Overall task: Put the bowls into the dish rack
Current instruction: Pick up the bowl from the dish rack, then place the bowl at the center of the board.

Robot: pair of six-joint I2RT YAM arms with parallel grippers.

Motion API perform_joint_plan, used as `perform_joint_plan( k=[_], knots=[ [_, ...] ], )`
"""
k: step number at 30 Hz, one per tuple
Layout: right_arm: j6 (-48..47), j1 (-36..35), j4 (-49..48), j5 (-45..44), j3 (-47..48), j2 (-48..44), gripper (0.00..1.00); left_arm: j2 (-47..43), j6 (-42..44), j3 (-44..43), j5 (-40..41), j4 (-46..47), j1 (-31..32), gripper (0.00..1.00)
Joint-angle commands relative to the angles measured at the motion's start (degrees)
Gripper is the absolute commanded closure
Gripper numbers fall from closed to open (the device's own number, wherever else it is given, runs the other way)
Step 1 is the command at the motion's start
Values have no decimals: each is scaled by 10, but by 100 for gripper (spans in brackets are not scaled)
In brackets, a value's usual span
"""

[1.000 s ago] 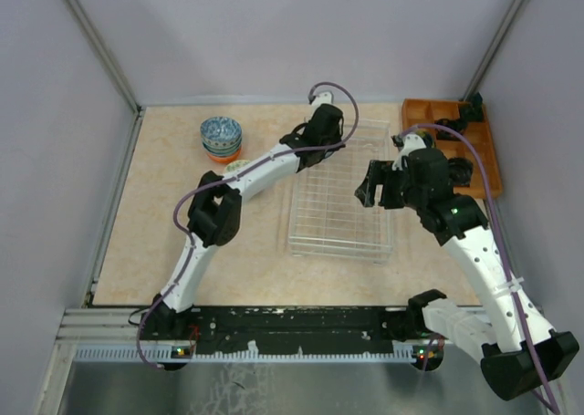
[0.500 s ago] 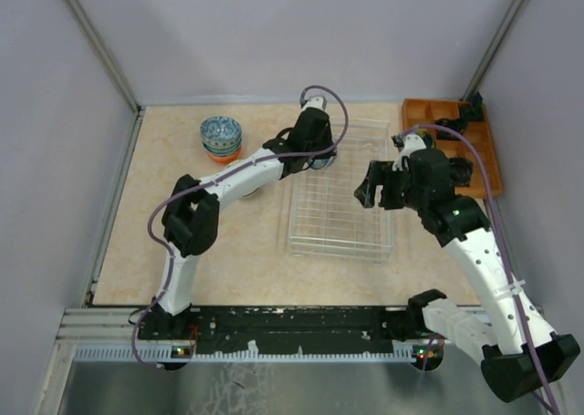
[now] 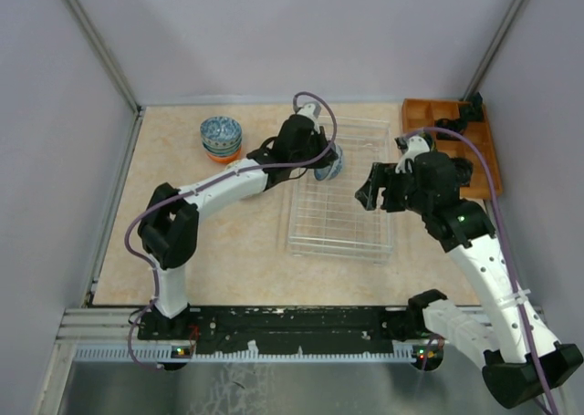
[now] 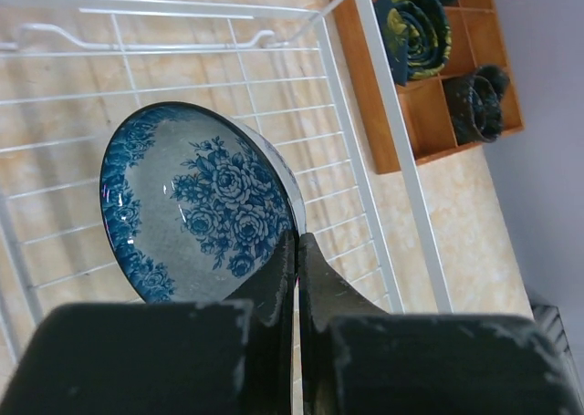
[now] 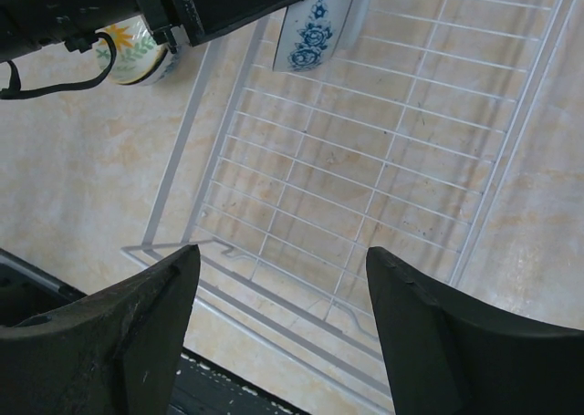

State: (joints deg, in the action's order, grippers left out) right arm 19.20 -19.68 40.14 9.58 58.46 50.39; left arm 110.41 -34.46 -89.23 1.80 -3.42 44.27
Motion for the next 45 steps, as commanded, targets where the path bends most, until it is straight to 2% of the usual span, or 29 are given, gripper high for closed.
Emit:
perform_joint_plan(
  k=[1, 16, 24, 28, 35, 39, 43, 45],
  knots=[
    [2, 4, -3, 8, 16, -14, 26, -34, -14, 17, -51, 71, 2, 100],
    [10, 4, -38, -1, 3, 21, 26, -104, -18, 95, 17, 77, 5, 100],
    [14, 4, -61, -36, 69, 104, 25, -124, -20, 115, 24, 94, 10, 100],
    [7, 12, -66, -67, 75, 130, 24, -157, -18, 137, 26, 91, 11, 100],
    [11, 19, -98, -52, 51, 155, 24, -248, 4, 179, 36, 51, 16, 100],
    [11, 19, -109, -52, 20, 151, 24, -257, 32, 164, 26, 18, 15, 100],
    [13, 18, -111, -44, 10, 148, 24, -226, 52, 132, 0, 23, 15, 100],
    [11, 19, -106, -42, 10, 142, 24, -227, 57, 127, 14, 23, 15, 100]
  ],
)
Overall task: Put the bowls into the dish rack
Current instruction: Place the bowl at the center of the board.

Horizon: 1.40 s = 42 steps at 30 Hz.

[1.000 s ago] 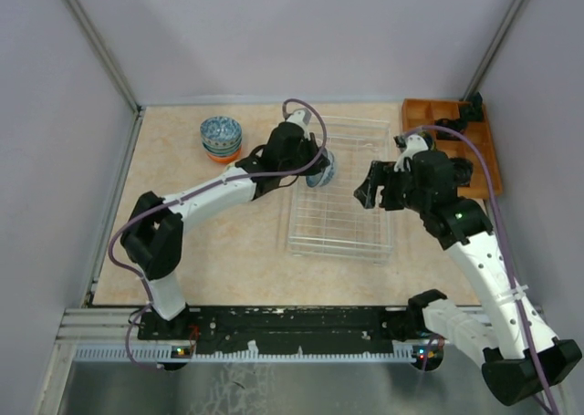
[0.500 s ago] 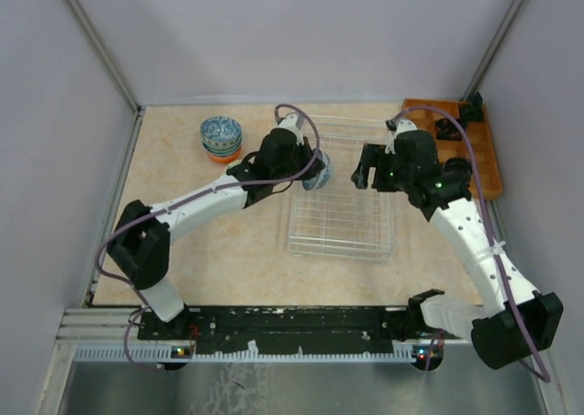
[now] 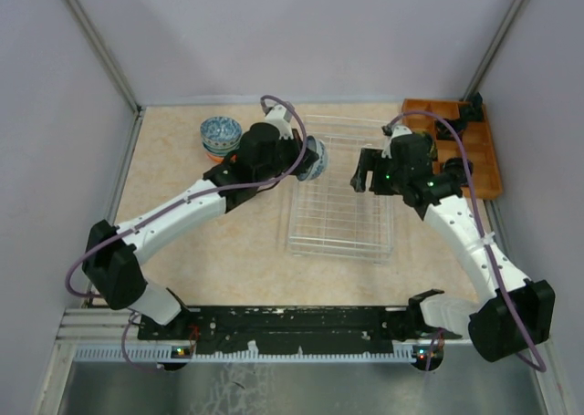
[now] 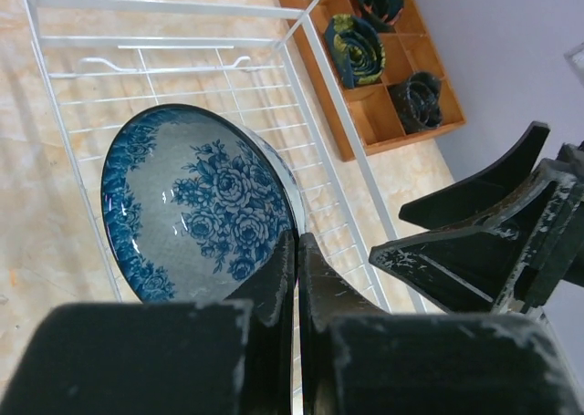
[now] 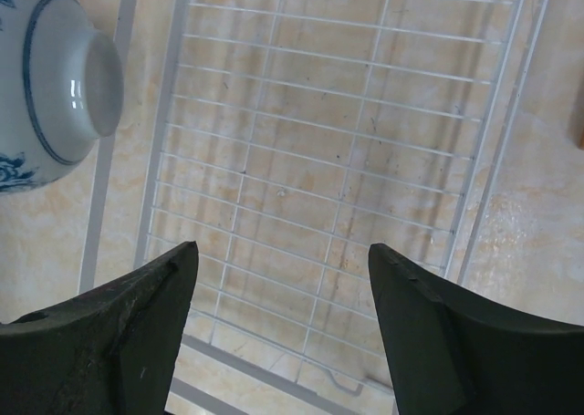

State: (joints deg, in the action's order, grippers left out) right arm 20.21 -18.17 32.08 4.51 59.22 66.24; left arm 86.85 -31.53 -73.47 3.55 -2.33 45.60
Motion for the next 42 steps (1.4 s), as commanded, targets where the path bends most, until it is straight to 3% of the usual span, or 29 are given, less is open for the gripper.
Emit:
perform_joint_plan(
  k=[1, 5, 10, 14, 20, 32, 42],
  knots=[
    [-1, 3, -23, 7, 2, -20, 24, 1, 29, -25, 8, 16, 0, 100],
    [-6, 3, -16, 6, 6, -27, 24, -1, 48, -49, 31, -25, -17, 100],
    [-6, 4, -16, 14, 5, -31, 24, 7, 87, -115, 148, -171, -37, 100],
    [-4, 4, -23, 24, -1, -32, 24, 10, 88, -105, 206, -239, -56, 100],
    [-2, -10, -33, 50, 4, -9, 24, 25, 88, -52, 224, -237, -84, 100],
    [0, -165, -29, -15, 121, 143, 23, 114, 89, -34, 238, -238, -106, 100],
    [-5, -200, -39, -42, 156, 224, 23, 145, 103, -23, 234, -230, -138, 100]
  ],
)
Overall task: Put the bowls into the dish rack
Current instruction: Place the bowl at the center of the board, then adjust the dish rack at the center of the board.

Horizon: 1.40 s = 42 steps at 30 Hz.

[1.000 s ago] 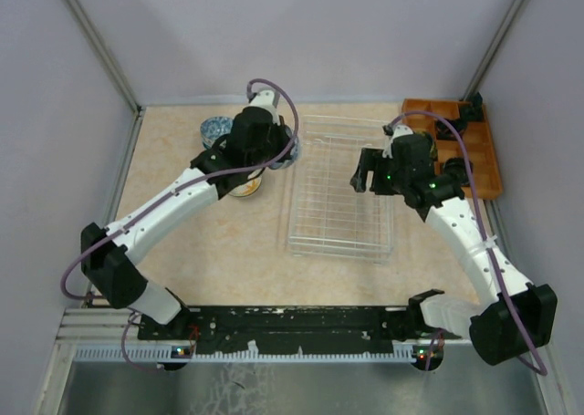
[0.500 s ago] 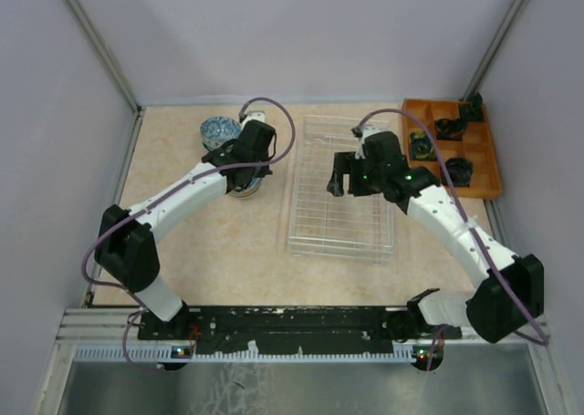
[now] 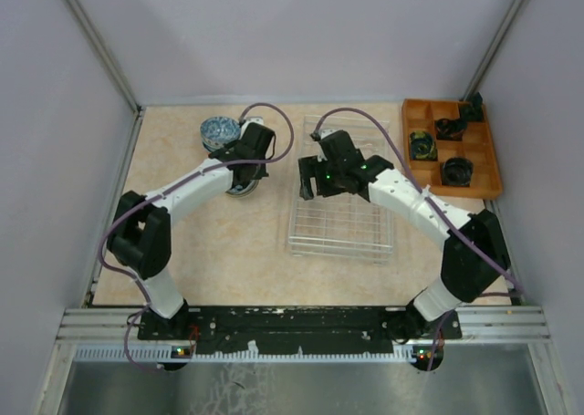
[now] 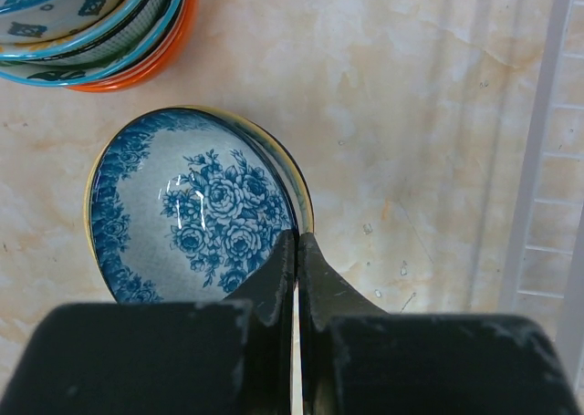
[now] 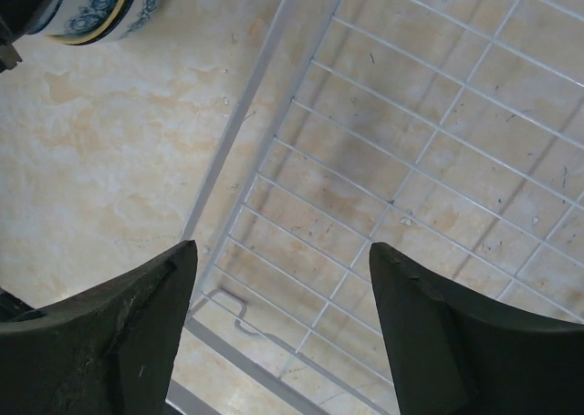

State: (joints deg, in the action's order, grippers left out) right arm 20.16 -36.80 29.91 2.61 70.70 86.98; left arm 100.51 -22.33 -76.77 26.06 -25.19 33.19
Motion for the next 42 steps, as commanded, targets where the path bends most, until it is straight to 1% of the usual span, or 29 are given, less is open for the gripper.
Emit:
perform_joint_plan(
  k=[1, 9, 12, 18, 19, 22, 24, 26, 28, 32, 33, 34, 37, 42],
  knots=[
    [-6, -19, -17, -25, 47, 25, 23, 8, 11, 16, 10, -1, -18, 100],
    [-12, -43, -20, -32, 89, 73, 22, -6, 1, 80, -10, 19, -57, 100],
    [-14, -57, -19, -37, 106, 112, 22, -15, 2, 98, -10, 25, -71, 100],
    [-27, -91, -6, -59, 139, 154, 22, -54, 3, 129, -23, 31, -99, 100],
    [-29, -97, -1, -65, 143, 160, 23, -61, 4, 130, -23, 31, -100, 98],
    [-35, -115, 14, -95, 147, 171, 23, -78, 7, 128, -29, 30, -101, 86],
    [-36, -126, 22, -116, 141, 171, 30, -82, 9, 121, -31, 30, -101, 80],
    [-38, -135, 29, -133, 135, 169, 41, -81, 11, 115, -36, 30, -101, 74],
    [-40, -142, 34, -149, 127, 162, 46, -80, 11, 109, -42, 29, -101, 70],
    [-54, -163, 47, -164, 113, 151, 67, -83, 11, 103, -48, 29, -101, 60],
    [-59, -168, 52, -169, 110, 149, 74, -84, 11, 101, -49, 28, -101, 58],
    [-67, -177, 54, -172, 105, 145, 78, -86, 11, 100, -50, 27, -101, 56],
    [-94, -204, 58, -183, 85, 129, 85, -91, 13, 93, -52, 23, -101, 51],
    [-135, -259, 65, -211, 36, 96, 90, -100, 15, 83, -58, 18, -101, 45]
  ],
)
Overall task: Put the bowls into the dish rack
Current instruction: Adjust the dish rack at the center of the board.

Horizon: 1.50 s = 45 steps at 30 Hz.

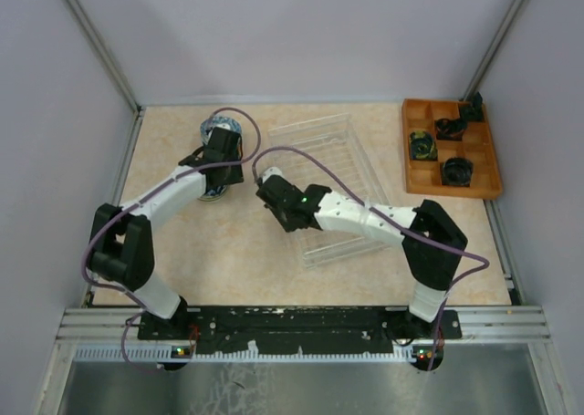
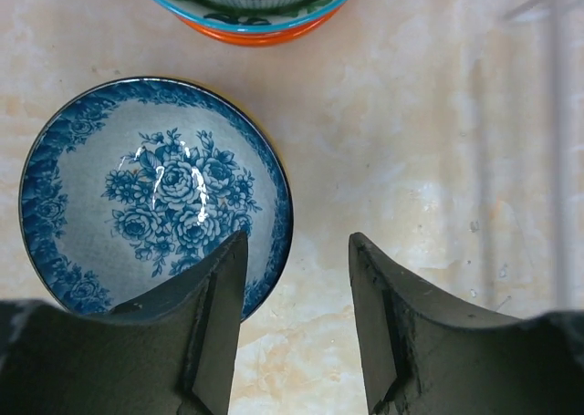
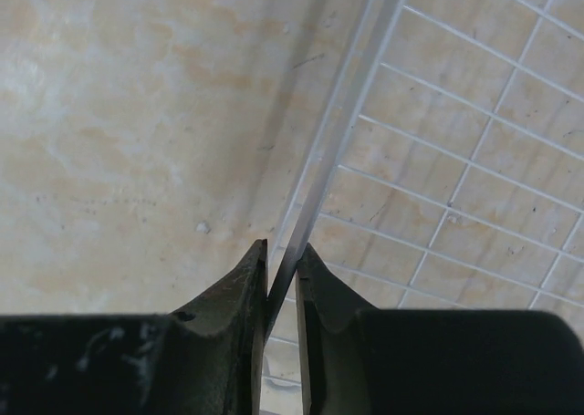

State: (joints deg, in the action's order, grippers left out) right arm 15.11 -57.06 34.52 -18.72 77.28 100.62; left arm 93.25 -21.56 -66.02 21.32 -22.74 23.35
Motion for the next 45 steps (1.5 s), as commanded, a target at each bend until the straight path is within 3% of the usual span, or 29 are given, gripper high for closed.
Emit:
perform_joint_plan(
  k=[1, 3, 5, 7, 10, 13, 16, 26, 33, 38, 45],
  knots=[
    [-94, -66, 21, -1, -40, -48, 91, -29, 7, -28, -12, -8, -2, 45],
    [-105, -87, 29, -19, -59, -70, 90, -33, 7, -32, -17, -11, -3, 43],
    [-113, -105, 46, -36, -74, -91, 83, -39, 7, -36, -23, -11, -3, 42],
    [-109, -111, 77, -54, -77, -101, 69, -45, 8, -39, -31, -14, -3, 41],
    [-100, -113, 111, -83, -84, -117, 32, -52, 8, -42, -48, -18, -2, 40],
    [-84, -112, 135, -112, -80, -137, 15, -64, 12, -43, -66, -19, -1, 40],
    [-64, -108, 148, -123, -60, -169, 7, -74, 13, -46, -83, -15, -1, 39],
    [76, -18, 188, -111, -6, -294, 4, -66, 39, -114, -115, -10, 4, 36],
    [174, 117, 241, -51, -49, -372, 6, -10, 79, -194, -139, 2, 15, 35],
    [219, 139, 235, -23, -97, -401, 9, 25, 93, -231, -146, -4, 20, 34],
    [269, 143, 215, -14, -155, -393, 16, 13, 91, -217, -149, -1, 29, 34]
  ],
)
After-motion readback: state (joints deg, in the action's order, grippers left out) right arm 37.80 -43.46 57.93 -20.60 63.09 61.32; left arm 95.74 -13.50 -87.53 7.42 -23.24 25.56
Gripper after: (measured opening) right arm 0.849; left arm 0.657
